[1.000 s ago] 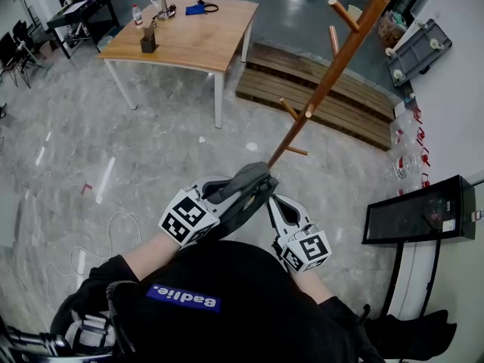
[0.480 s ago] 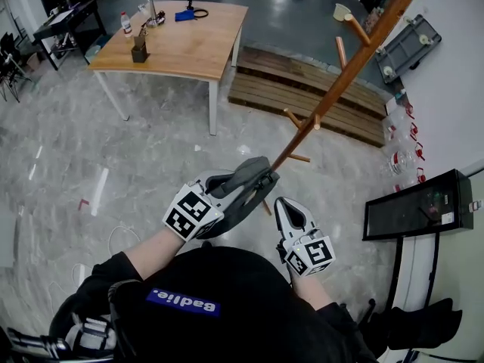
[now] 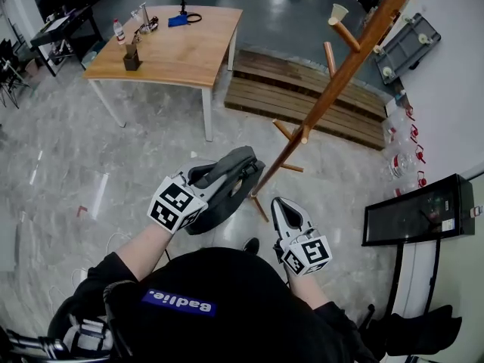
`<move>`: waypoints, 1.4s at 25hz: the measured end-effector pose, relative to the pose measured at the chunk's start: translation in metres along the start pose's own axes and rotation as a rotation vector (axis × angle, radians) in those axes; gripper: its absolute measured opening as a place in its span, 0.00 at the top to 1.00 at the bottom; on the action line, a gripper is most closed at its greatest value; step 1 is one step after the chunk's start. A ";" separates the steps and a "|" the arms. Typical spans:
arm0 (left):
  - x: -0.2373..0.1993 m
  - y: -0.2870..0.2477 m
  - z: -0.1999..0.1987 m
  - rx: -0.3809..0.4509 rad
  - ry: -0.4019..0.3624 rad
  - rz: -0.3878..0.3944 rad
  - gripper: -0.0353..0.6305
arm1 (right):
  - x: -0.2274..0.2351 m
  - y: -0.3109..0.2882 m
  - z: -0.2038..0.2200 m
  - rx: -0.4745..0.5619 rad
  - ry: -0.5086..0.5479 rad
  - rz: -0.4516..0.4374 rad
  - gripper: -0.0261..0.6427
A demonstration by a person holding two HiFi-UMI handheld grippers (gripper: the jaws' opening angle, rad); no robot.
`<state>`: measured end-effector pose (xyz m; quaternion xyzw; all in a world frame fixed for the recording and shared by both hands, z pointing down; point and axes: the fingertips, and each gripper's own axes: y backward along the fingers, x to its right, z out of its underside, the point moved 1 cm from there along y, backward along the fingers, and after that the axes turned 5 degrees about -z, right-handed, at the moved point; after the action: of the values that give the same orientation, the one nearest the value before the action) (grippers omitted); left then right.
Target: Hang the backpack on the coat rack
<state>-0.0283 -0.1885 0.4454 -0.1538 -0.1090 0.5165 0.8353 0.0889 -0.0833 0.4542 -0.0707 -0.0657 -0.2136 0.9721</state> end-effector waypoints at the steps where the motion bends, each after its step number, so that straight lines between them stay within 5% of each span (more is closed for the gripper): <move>1: -0.004 -0.005 -0.002 -0.002 0.007 -0.017 0.78 | 0.008 -0.001 -0.002 0.001 -0.002 -0.010 0.95; 17: -0.042 -0.088 -0.040 -0.035 0.034 -0.232 0.78 | 0.142 -0.015 -0.012 -0.026 -0.025 -0.142 0.95; 35: -0.061 -0.171 -0.052 -0.076 -0.042 -0.103 0.78 | 0.209 -0.065 -0.013 -0.071 -0.028 -0.009 0.95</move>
<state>0.1045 -0.3229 0.4590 -0.1687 -0.1538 0.4715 0.8518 0.2510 -0.2287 0.4819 -0.1077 -0.0722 -0.2192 0.9670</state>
